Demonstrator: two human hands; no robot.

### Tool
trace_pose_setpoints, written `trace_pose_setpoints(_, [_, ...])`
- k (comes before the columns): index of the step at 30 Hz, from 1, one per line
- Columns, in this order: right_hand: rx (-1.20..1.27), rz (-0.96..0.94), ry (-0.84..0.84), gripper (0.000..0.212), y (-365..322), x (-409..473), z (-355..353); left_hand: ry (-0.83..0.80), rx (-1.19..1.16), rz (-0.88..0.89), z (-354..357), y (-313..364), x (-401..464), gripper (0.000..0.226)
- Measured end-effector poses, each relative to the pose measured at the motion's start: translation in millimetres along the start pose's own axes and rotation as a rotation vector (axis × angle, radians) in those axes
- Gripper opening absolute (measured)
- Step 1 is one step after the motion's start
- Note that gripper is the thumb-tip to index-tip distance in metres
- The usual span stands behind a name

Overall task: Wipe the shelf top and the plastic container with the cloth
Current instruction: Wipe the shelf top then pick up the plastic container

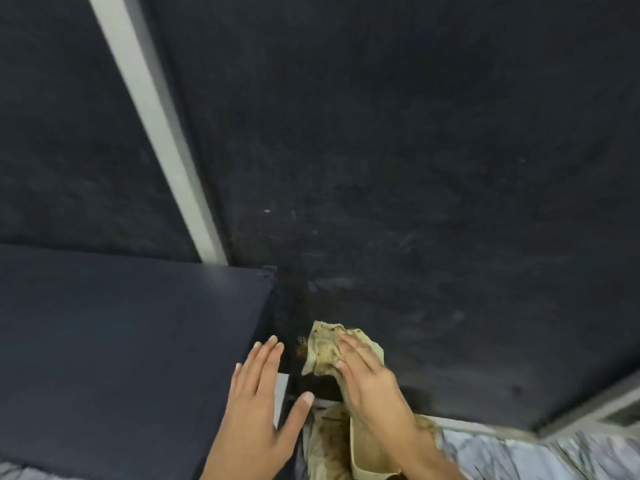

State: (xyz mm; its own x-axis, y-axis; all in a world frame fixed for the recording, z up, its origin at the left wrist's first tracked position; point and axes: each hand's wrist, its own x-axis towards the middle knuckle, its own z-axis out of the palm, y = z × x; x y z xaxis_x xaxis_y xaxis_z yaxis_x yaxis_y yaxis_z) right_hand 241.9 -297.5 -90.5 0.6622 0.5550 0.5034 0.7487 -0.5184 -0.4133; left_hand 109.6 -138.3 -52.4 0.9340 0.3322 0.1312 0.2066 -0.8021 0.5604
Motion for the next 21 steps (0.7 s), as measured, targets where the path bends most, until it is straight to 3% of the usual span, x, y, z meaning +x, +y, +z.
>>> trace_pose_setpoints(5, [-0.059,0.083,0.091,0.043,102,-77,20,-0.06,0.039,0.095,129,-14,15,0.093])
trace_pose_setpoints(9, [-0.077,0.169,0.143,0.039,180,-154,74,-0.177,0.085,0.093,243,-60,16,0.107])
trace_pose_setpoints(12, [-0.101,0.242,0.172,0.035,230,-208,118,-0.253,0.107,0.117,318,-104,12,0.104])
trace_pose_setpoints(15, [-0.112,0.304,0.167,0.031,265,-252,153,-0.299,0.135,0.121,376,-140,3,0.09])
trace_pose_setpoints(21, [-0.157,0.408,0.159,0.028,296,-307,185,-0.366,0.222,0.186,458,-170,-5,0.086])
